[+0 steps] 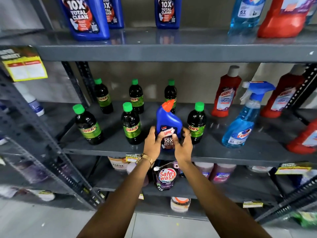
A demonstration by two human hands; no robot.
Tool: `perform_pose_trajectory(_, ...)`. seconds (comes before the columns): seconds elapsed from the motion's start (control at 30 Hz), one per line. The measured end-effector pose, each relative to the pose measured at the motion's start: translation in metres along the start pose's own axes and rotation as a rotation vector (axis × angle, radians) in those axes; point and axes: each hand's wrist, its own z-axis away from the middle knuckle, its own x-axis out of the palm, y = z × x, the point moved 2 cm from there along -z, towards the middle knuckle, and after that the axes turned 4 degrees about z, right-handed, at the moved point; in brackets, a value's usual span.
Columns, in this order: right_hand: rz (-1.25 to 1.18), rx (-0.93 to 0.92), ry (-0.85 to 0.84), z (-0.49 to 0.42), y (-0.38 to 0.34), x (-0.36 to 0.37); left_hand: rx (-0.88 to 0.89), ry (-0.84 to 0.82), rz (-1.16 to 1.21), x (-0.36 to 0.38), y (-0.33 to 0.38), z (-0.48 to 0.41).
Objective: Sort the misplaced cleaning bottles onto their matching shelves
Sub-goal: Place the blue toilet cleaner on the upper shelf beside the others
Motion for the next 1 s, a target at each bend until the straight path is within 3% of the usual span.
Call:
perform_pose_trajectory(0.2,-0.139,-0.191,-0.060,0.050,-0.064,-0.044,0.209,-0.009,0.002,-0.031,0.067,0.043)
perform_pose_trajectory(0.53,-0.102,-0.656,-0.049,0.034,-0.290,-0.108,0.591,-0.033,0.273,-0.094,0.288,0.022)
perform_pose_trajectory(0.8,-0.136,-0.581,-0.105,-0.074,-0.357,-0.073,0.442,-0.027,0.295,-0.101,0.354,-0.075)
perform_pose_trajectory(1.0,-0.092,-0.433,-0.113,-0.112,-0.346,-0.041,0.248,-0.012,0.300,-0.094,0.335,-0.120)
